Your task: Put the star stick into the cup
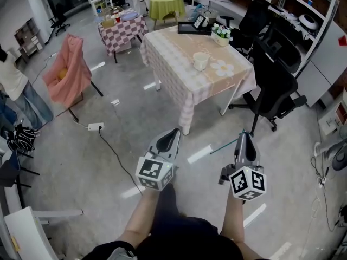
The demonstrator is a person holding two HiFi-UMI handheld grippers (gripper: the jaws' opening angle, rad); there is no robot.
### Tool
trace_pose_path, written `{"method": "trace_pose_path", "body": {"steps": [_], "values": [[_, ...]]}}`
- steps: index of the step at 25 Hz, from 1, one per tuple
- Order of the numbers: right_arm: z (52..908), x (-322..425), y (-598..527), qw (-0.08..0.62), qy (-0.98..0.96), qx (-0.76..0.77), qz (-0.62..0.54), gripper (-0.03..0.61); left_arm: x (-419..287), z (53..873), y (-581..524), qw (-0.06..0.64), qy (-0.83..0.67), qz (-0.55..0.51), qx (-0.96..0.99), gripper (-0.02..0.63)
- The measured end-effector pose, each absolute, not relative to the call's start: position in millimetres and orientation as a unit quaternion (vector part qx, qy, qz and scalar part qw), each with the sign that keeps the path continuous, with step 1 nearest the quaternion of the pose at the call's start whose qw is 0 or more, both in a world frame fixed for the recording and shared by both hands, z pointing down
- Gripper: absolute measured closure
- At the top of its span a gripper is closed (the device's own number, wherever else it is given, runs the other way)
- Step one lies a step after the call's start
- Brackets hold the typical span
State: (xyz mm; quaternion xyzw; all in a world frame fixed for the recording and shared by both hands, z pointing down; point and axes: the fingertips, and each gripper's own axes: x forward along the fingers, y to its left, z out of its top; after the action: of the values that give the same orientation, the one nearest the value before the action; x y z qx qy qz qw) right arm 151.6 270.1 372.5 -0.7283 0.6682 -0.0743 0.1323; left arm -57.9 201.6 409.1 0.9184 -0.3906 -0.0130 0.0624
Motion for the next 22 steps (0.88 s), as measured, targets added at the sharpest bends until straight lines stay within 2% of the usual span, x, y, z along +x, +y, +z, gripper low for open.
{"method": "trace_pose_path", "body": {"steps": [22], "values": [[366.8,130.4,137.1,0.122,0.647,-0.750,-0.060,0.561,-73.0,397.9,57.0,0.061,-0.365,-0.015,0.929,0.601]]}}
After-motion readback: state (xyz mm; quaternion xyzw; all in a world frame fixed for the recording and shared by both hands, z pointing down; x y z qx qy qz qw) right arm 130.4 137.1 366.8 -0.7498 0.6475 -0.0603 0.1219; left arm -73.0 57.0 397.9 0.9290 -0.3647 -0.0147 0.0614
